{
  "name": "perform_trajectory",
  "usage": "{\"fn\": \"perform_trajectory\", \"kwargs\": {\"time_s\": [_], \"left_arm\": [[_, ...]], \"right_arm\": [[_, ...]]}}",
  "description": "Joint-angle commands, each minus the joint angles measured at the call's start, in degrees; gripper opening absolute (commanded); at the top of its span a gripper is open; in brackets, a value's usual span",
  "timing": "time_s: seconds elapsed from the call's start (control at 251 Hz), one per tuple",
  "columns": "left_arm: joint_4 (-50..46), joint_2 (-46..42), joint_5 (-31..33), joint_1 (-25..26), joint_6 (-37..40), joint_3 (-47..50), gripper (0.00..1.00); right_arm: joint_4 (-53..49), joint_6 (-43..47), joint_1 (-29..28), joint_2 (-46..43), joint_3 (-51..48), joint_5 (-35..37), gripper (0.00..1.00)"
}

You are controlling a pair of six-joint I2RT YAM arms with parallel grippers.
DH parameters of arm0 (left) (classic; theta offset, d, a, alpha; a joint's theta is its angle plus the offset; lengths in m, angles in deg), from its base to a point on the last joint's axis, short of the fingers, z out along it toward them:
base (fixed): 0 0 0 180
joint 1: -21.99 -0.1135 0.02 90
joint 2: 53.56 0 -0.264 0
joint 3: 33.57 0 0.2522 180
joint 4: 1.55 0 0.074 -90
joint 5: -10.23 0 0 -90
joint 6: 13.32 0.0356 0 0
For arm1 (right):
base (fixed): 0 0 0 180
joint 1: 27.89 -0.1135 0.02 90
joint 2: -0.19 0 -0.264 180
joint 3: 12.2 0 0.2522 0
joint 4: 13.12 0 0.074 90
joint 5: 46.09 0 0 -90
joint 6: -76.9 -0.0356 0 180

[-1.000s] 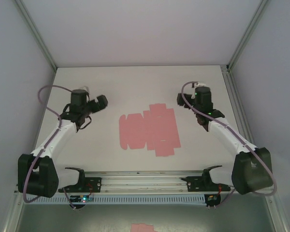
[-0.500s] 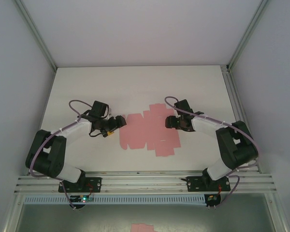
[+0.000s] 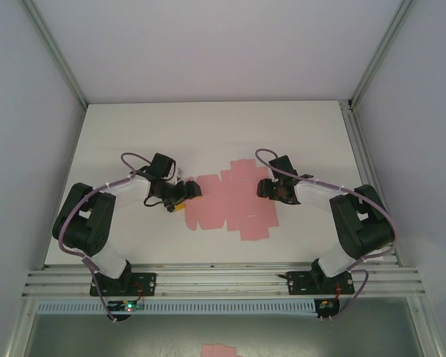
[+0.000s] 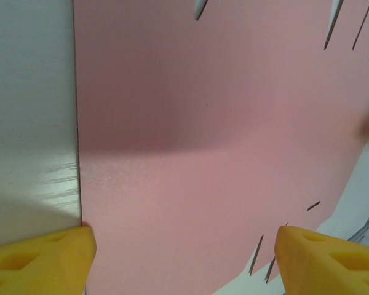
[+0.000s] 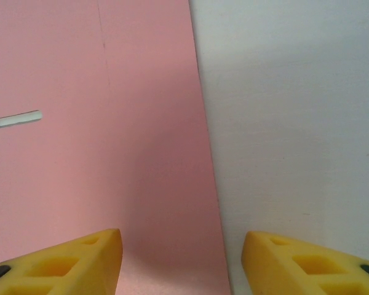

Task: Assemble paper box

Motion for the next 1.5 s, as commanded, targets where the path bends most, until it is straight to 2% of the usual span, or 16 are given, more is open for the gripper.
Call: {"fn": "perform_trajectory", "kwargs": {"time_s": [0.0,0.247,0.431,0.503,0.65,0.722,0.814,0.938,1.05,1.317,1.496], "left_arm": [[-6.17,0.07,2.82,0.49,2.38,-0.09,0.78],[-12.63,-6.03,9.16,0.58,5.70,-2.94,0.80],[-14.27,-6.78,11.85,0.49,6.32,-2.13,0.81],[-13.54,-5.32,11.76,0.55,6.04,-1.12,0.81],[-8.36,-1.50,7.98,0.50,6.42,0.87,0.80],[-6.64,0.77,5.96,0.51,7.25,1.06,0.74],[-0.68,3.12,-0.54,0.59,7.26,2.36,0.69],[15.25,3.95,-12.16,0.68,4.35,6.50,0.68],[24.21,2.10,-16.30,0.68,1.38,8.30,0.68],[44.44,-10.68,-17.59,0.83,-6.82,14.89,0.68],[44.28,-16.86,-12.71,1.29,-7.24,17.42,0.68]], "right_arm": [[1.33,-2.12,-1.01,4.76,-3.61,-5.71,0.57],[0.44,-2.01,-0.95,5.70,-3.99,-4.44,0.57],[1.08,-1.68,-1.04,7.81,-3.35,-5.52,0.54],[0.98,-1.25,-1.09,8.84,-2.66,-6.83,0.48],[1.06,-0.62,-2.09,9.25,-2.28,-6.88,0.47],[0.58,-0.66,-2.33,9.05,-2.26,-6.29,0.45],[0.85,-0.94,-2.71,9.23,-2.40,-6.88,0.40],[3.68,-1.20,-3.22,9.83,-3.41,-10.19,0.38],[7.71,-2.05,-3.17,9.80,-4.87,-14.77,0.36],[18.06,-4.63,-0.58,8.36,-9.75,-23.55,0.34],[24.36,-6.09,1.27,8.94,-11.97,-28.65,0.33]]}}
